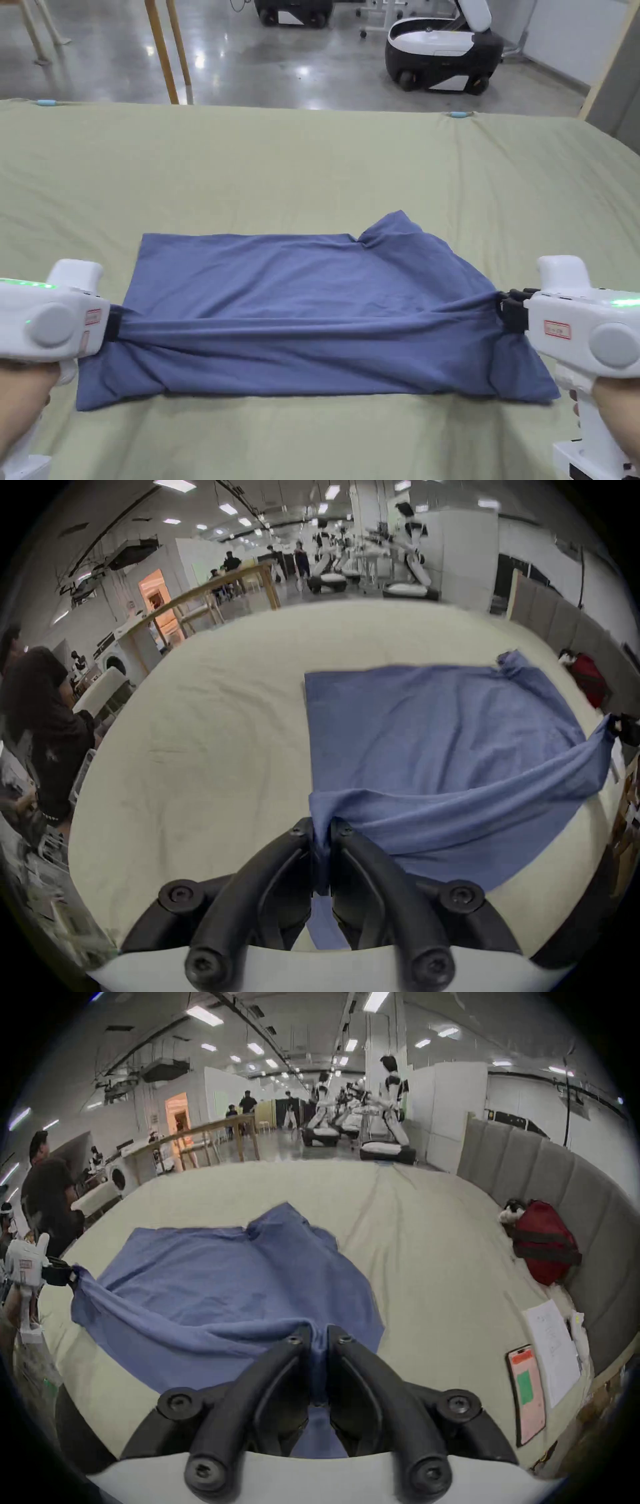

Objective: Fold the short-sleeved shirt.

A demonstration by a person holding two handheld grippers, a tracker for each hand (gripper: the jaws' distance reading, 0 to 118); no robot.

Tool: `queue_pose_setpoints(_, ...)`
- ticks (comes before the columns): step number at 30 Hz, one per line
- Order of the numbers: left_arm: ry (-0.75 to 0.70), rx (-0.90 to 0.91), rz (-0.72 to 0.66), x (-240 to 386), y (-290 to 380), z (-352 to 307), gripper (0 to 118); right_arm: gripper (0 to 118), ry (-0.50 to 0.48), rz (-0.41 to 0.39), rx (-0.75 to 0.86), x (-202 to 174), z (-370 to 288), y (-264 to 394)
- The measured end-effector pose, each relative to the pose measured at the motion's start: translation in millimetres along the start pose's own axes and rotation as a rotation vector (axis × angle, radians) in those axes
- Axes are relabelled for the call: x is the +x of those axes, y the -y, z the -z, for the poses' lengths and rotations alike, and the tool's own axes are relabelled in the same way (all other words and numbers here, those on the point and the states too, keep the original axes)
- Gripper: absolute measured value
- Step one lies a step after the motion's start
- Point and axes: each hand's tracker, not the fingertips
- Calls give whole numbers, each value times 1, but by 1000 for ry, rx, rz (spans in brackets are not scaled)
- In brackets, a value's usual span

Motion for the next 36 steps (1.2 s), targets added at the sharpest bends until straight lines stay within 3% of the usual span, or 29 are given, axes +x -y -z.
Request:
queue_pose_setpoints(4,14,-13,-3,5,1,18,7,11,15,23,-46,11,17,-1)
queue_pose_setpoints(5,18,32,-45,3,1,15,14,16,22,24,-44,8,45,19)
queue_pose_setpoints(6,21,66,-64,1,2,11,39,34,19,34,-40,9,47,22)
queue_pose_setpoints(7,33,74,-71,2,4,5,83,68,18,34,-45,9,45,22)
queue_pose_setpoints(8,45,91,-63,2,7,-1,118,104,24,26,-40,6,40,23)
queue_pose_setpoints(9,48,223,-70,2,11,-21,114,107,41,-1,22,3,32,25)
queue_pose_setpoints(10,25,191,-59,2,20,-37,112,105,35,-16,63,-2,17,26)
queue_pose_setpoints(12,21,290,-70,15,40,-82,113,105,8,-13,154,-15,-14,33)
queue_pose_setpoints(16,20,430,-114,26,100,-125,113,104,-79,57,298,-58,-78,67)
queue_pose_setpoints(18,-5,432,-144,36,129,-134,110,94,-111,104,363,-80,-97,83)
queue_pose_setpoints(19,7,422,-159,39,142,-134,100,82,-139,127,377,-89,-104,91)
queue_pose_setpoints(20,61,394,-180,40,154,-133,63,59,-191,159,372,-95,-108,98)
queue_pose_setpoints(21,86,370,-197,42,161,-131,17,34,-243,187,376,-99,-110,100)
queue_pose_setpoints(22,81,332,-216,44,167,-125,0,11,-264,200,375,-106,-112,104)
queue_pose_setpoints(24,102,315,-213,46,174,-124,0,3,-197,141,360,-118,-113,105)
queue_pose_setpoints(25,119,280,-220,44,175,-122,0,2,-226,103,345,-119,-114,102)
queue_pose_setpoints(30,72,273,-261,25,162,-104,0,1,-206,74,352,-118,-121,97)
queue_pose_setpoints(31,57,255,-264,21,157,-96,14,1,-205,85,357,-117,-122,96)
queue_pose_setpoints(32,29,225,-260,18,151,-86,42,1,-202,90,359,-116,-123,97)
queue_pose_setpoints(33,14,211,-273,15,146,-79,42,1,-200,93,359,-112,-126,96)
queue_pose_setpoints(34,8,197,-292,11,140,-69,58,1,-195,95,360,-110,-126,97)
queue_pose_setpoints(35,6,161,-300,10,135,-59,102,1,-187,96,358,-108,-127,97)
queue_pose_setpoints(36,0,150,-300,9,130,-51,118,1,-181,98,354,-106,-127,97)
